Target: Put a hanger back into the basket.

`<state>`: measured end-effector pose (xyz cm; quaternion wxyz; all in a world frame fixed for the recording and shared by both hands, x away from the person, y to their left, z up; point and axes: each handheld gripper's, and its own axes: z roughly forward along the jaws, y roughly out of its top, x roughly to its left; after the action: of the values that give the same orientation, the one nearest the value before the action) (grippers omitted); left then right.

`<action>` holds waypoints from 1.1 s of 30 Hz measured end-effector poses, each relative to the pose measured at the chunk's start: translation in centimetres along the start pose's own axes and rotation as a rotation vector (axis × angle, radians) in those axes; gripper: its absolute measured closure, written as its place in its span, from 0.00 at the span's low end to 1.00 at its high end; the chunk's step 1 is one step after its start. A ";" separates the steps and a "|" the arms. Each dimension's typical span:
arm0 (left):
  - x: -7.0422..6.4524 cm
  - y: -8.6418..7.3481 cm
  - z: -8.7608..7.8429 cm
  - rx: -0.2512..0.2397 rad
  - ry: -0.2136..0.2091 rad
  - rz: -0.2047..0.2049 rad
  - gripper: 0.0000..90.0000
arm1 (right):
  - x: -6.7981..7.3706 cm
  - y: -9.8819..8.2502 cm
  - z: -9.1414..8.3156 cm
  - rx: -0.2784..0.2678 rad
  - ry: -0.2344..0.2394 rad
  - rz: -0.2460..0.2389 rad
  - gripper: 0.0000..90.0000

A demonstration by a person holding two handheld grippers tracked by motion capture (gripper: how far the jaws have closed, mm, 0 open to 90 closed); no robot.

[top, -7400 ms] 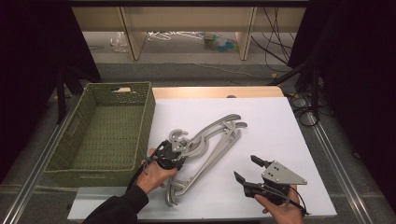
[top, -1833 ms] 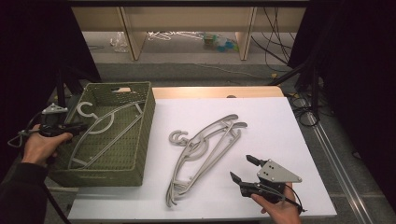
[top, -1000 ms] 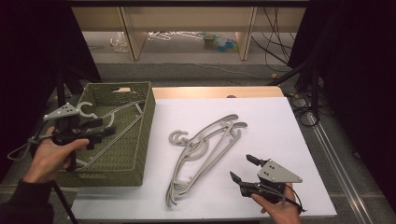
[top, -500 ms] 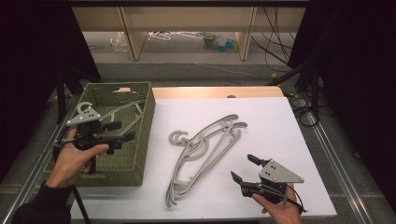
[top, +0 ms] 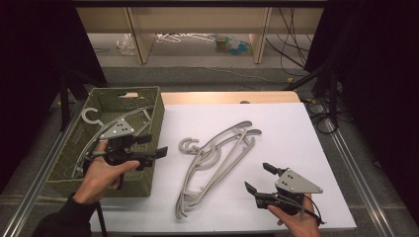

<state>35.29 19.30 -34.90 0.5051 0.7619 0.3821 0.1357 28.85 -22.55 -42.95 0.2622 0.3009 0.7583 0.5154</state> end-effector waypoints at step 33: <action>-4.9 -3.0 5.9 0.068 -0.083 0.028 0.24 | 0.2 0.1 0.0 -0.006 0.004 0.007 0.18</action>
<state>34.15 12.45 -39.32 0.4924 0.7889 0.3544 0.0979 28.73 -22.39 -42.88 0.2598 0.3020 0.7562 0.5192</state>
